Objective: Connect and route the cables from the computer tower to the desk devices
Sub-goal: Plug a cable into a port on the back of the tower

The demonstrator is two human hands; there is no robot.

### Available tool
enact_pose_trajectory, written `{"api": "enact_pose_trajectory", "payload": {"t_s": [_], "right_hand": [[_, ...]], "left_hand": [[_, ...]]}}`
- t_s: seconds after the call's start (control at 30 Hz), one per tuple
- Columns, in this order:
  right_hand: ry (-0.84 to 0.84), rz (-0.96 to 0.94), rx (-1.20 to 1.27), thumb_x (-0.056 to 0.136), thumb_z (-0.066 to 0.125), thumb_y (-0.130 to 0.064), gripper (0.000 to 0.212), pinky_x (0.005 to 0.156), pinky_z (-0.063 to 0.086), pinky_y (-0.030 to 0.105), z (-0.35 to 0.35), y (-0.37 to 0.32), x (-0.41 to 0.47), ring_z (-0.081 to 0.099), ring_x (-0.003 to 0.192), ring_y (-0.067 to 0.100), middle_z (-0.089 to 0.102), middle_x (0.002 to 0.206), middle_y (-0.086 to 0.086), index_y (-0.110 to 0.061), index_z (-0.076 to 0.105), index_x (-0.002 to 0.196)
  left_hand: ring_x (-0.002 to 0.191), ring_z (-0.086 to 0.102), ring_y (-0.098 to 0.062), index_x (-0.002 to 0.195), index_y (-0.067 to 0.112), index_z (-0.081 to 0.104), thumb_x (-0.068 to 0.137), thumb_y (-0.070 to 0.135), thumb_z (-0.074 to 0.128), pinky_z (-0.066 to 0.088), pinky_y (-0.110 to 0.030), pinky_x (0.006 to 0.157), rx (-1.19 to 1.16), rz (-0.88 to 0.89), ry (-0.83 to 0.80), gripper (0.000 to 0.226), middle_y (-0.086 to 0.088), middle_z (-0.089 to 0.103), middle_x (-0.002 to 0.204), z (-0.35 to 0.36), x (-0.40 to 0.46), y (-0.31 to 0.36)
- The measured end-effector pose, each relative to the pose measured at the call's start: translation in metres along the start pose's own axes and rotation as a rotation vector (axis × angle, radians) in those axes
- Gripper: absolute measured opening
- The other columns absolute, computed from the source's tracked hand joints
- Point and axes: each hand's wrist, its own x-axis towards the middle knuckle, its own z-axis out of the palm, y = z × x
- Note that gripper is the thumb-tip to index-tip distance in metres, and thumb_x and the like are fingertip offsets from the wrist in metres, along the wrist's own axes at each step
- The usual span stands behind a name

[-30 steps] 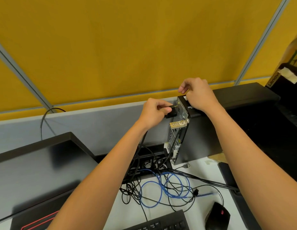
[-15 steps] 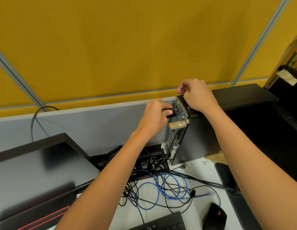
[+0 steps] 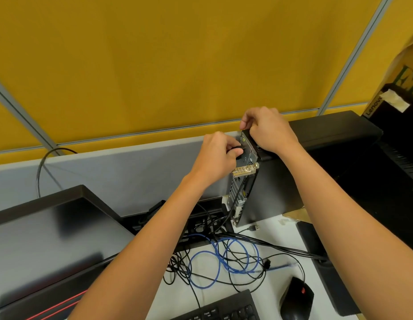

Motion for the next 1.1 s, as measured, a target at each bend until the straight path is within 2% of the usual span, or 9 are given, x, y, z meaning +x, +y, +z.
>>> {"api": "enact_pose_trajectory", "payload": {"t_s": [0.07, 0.1, 0.23, 0.3, 0.57, 0.7, 0.8, 0.93, 1.1], "right_hand": [[-0.009, -0.007, 0.001, 0.08, 0.038, 0.003, 0.036, 0.073, 0.052, 0.038, 0.0, -0.002, 0.0, 0.061, 0.087, 0.025, 0.067, 0.089, 0.002, -0.019, 0.066, 0.083], [-0.008, -0.011, 0.007, 0.08, 0.038, 0.003, 0.036, 0.074, 0.052, 0.038, -0.001, -0.002, 0.0, 0.061, 0.087, 0.025, 0.067, 0.089, 0.002, -0.019, 0.066, 0.083], [0.004, -0.031, 0.045, 0.08, 0.037, 0.005, 0.036, 0.074, 0.051, 0.038, -0.003, 0.003, -0.003, 0.059, 0.085, 0.023, 0.063, 0.083, -0.001, -0.018, 0.065, 0.081], [0.01, -0.038, 0.053, 0.081, 0.038, 0.006, 0.036, 0.074, 0.052, 0.039, -0.004, 0.003, -0.002, 0.06, 0.084, 0.024, 0.063, 0.082, -0.001, -0.019, 0.063, 0.079], [0.008, -0.04, 0.05, 0.08, 0.037, 0.006, 0.036, 0.077, 0.052, 0.043, -0.002, 0.004, -0.001, 0.061, 0.085, 0.024, 0.063, 0.082, -0.001, -0.019, 0.064, 0.078], [0.005, -0.028, 0.043, 0.08, 0.037, 0.006, 0.036, 0.077, 0.053, 0.044, -0.001, 0.002, 0.0, 0.06, 0.085, 0.025, 0.064, 0.084, 0.0, -0.018, 0.064, 0.079], [0.004, -0.02, 0.033, 0.079, 0.037, 0.004, 0.036, 0.077, 0.053, 0.046, 0.0, 0.002, 0.0, 0.061, 0.085, 0.026, 0.065, 0.084, 0.001, -0.019, 0.064, 0.078], [0.006, -0.012, 0.031, 0.078, 0.038, 0.002, 0.035, 0.077, 0.053, 0.045, 0.0, 0.0, -0.001, 0.061, 0.086, 0.026, 0.067, 0.087, 0.002, -0.021, 0.064, 0.077], [-0.009, -0.013, 0.019, 0.08, 0.039, 0.001, 0.032, 0.075, 0.052, 0.042, 0.0, -0.001, 0.0, 0.06, 0.087, 0.027, 0.067, 0.09, 0.004, -0.019, 0.064, 0.08]], "left_hand": [[0.067, 0.049, -0.001, 0.098, 0.01, 0.076, 0.089, 0.017, 0.066, 0.032, -0.005, 0.054, -0.014, -0.017, 0.018, 0.015, 0.002, 0.063, 0.077, 0.0, -0.001, 0.002], [0.069, 0.049, -0.002, 0.099, 0.01, 0.075, 0.09, 0.017, 0.066, 0.032, -0.006, 0.055, -0.01, -0.015, 0.017, 0.015, 0.002, 0.062, 0.08, 0.0, -0.002, 0.002], [0.079, 0.053, -0.012, 0.101, 0.011, 0.074, 0.09, 0.016, 0.064, 0.038, -0.02, 0.069, 0.0, 0.013, -0.015, 0.015, -0.002, 0.062, 0.087, -0.003, -0.004, -0.004], [0.077, 0.054, -0.011, 0.1, 0.011, 0.075, 0.09, 0.015, 0.065, 0.04, -0.021, 0.07, -0.023, 0.009, -0.014, 0.015, 0.0, 0.063, 0.085, -0.005, -0.002, -0.008], [0.068, 0.051, 0.0, 0.101, 0.009, 0.075, 0.089, 0.011, 0.066, 0.034, -0.007, 0.06, -0.106, -0.045, 0.002, 0.015, 0.002, 0.062, 0.085, -0.001, 0.002, -0.015], [0.07, 0.052, -0.002, 0.1, 0.01, 0.075, 0.088, 0.012, 0.067, 0.036, -0.008, 0.061, -0.116, -0.035, 0.02, 0.015, 0.0, 0.064, 0.087, 0.0, 0.001, -0.015], [0.074, 0.052, -0.009, 0.1, 0.01, 0.075, 0.088, 0.014, 0.067, 0.04, -0.017, 0.068, -0.085, 0.032, 0.05, 0.015, -0.001, 0.062, 0.086, 0.004, -0.003, -0.015], [0.082, 0.054, -0.012, 0.106, 0.011, 0.074, 0.089, 0.019, 0.065, 0.042, -0.021, 0.074, -0.018, 0.104, 0.049, 0.02, 0.0, 0.06, 0.088, 0.007, -0.003, -0.015], [0.07, 0.053, -0.004, 0.09, 0.012, 0.066, 0.083, 0.014, 0.073, 0.045, -0.014, 0.065, -0.09, 0.138, 0.021, 0.011, 0.003, 0.063, 0.08, 0.0, 0.001, -0.014]]}}
